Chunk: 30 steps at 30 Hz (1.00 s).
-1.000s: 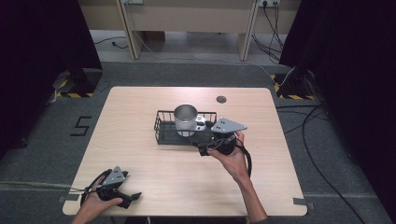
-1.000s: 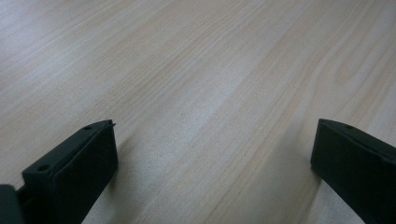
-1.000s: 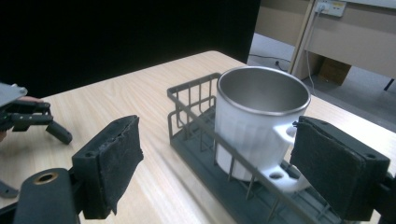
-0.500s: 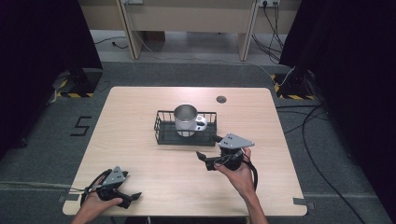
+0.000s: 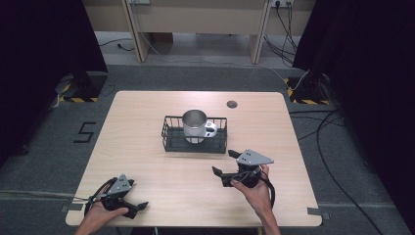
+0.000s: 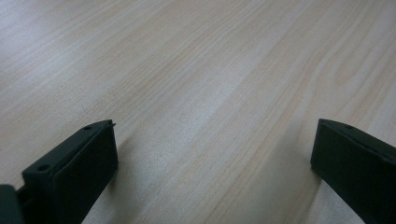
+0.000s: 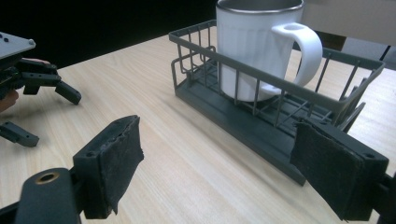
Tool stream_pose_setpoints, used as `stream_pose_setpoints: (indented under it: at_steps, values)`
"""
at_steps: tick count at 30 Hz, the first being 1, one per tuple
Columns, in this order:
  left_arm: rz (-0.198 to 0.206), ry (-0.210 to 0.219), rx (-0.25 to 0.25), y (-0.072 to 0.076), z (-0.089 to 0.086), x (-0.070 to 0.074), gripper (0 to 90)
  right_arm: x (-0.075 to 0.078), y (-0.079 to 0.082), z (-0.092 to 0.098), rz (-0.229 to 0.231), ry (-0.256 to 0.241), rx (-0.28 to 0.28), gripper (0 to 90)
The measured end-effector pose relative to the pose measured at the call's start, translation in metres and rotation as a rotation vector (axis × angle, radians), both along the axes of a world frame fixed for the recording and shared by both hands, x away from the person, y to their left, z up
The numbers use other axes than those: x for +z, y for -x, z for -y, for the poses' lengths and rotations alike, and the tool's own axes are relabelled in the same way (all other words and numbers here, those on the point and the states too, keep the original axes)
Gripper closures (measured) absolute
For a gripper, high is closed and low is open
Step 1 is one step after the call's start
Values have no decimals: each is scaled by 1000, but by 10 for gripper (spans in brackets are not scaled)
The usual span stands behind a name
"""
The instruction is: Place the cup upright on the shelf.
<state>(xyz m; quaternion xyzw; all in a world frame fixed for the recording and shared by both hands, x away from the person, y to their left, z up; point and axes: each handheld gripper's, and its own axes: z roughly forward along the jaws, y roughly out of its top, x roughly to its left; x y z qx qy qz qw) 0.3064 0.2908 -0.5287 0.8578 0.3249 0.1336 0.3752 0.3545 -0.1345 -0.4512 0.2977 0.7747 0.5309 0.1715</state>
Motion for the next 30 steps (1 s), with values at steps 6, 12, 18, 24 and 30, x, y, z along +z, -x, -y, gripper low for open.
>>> stream_pose_setpoints:
  at_steps: [6,12,18,24,30]
  values:
    - [0,-1,0,0,0,0,0,-6,6,3,-11,0,-1,161]
    - [0,-1,0,0,0,0,0,-12,12,7,-19,10,-9,160]
    - [-1,-1,0,0,0,0,0,-18,17,10,-26,15,-6,153]
    - [-2,-1,-1,0,0,0,1,-26,22,13,-41,13,-6,150]
    - [-2,-1,0,0,0,0,1,-34,28,15,-48,21,-10,150]
